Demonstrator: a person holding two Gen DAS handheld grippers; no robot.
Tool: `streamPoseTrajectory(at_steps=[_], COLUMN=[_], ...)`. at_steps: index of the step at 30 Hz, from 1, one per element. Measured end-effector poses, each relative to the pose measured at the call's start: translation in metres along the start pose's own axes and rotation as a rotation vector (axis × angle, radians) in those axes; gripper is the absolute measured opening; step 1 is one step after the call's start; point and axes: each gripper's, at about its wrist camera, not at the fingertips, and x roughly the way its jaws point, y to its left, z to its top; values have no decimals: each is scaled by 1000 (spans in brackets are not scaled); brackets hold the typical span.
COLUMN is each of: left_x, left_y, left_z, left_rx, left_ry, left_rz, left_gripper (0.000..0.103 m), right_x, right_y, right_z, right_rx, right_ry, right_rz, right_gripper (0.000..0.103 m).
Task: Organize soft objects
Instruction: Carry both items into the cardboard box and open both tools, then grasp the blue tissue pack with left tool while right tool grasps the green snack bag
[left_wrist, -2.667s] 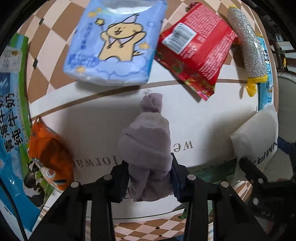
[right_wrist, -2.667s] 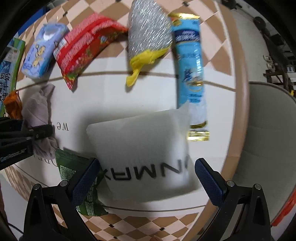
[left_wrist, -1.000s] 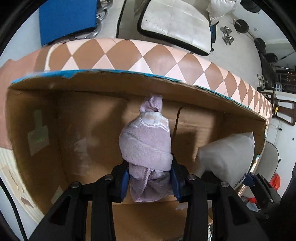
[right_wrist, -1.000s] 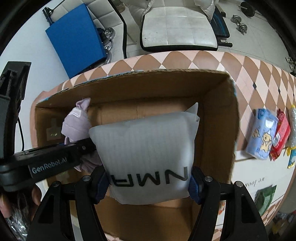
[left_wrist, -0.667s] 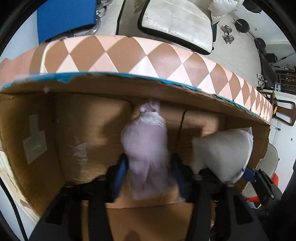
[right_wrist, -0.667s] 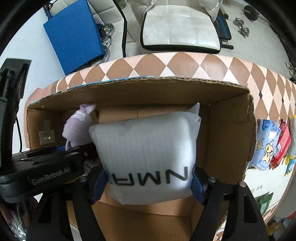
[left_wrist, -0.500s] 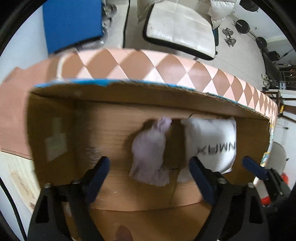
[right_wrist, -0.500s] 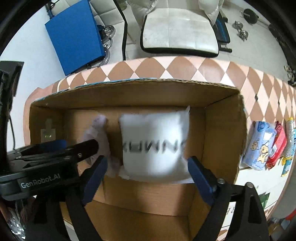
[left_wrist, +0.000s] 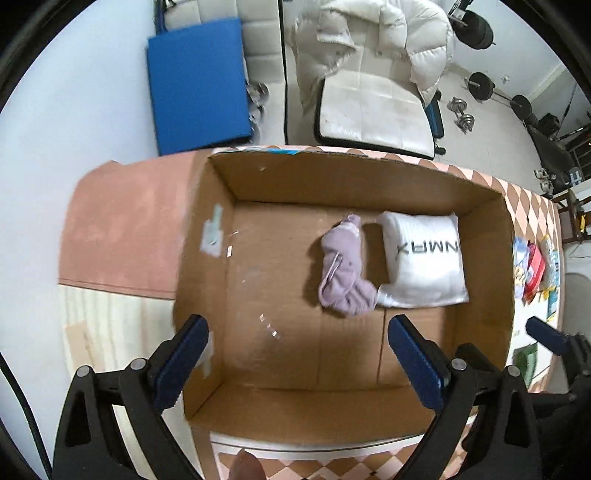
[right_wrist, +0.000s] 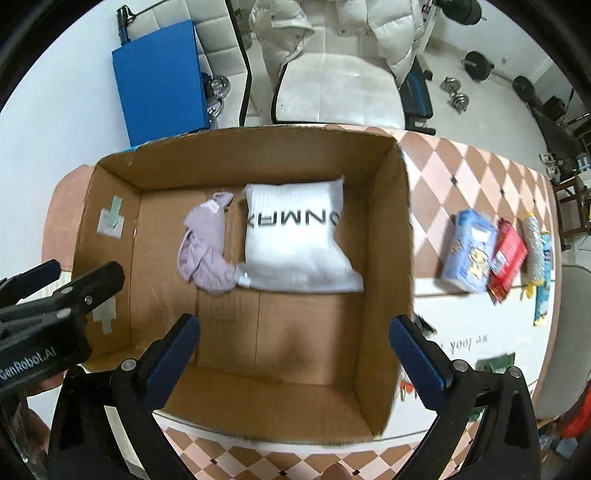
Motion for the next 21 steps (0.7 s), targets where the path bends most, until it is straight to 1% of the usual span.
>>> streamPoseTrajectory(at_steps=[1,3,9,14,18,21], left_x=[-6,-6,-36,-59,-76,-88], left_y=[1,-5,-5,-8,-26,-58], left_z=[-10,-12,-43,-59,-63,-60], left_rx=[2,-1,0,-8,3,58], left_ry=[-14,-31,-115,-136,-148,-160], left_rz=[9,8,46,25,8,12], left_gripper=[100,100,100,100,100,100], right_x=[-7,-17,-49,-69,-81,-93], right_y=[0,-1,-3,-5,-17,-47], right_z=[-9,-23,-64,-87,-99,-103], right_rx=[-2,-6,6,6,24,66], right_ry=[-16,-41,-102,-122,-131,-149], right_rz=[2,-1,22,53,100,111], right_gripper=[103,103,103,103,103,103])
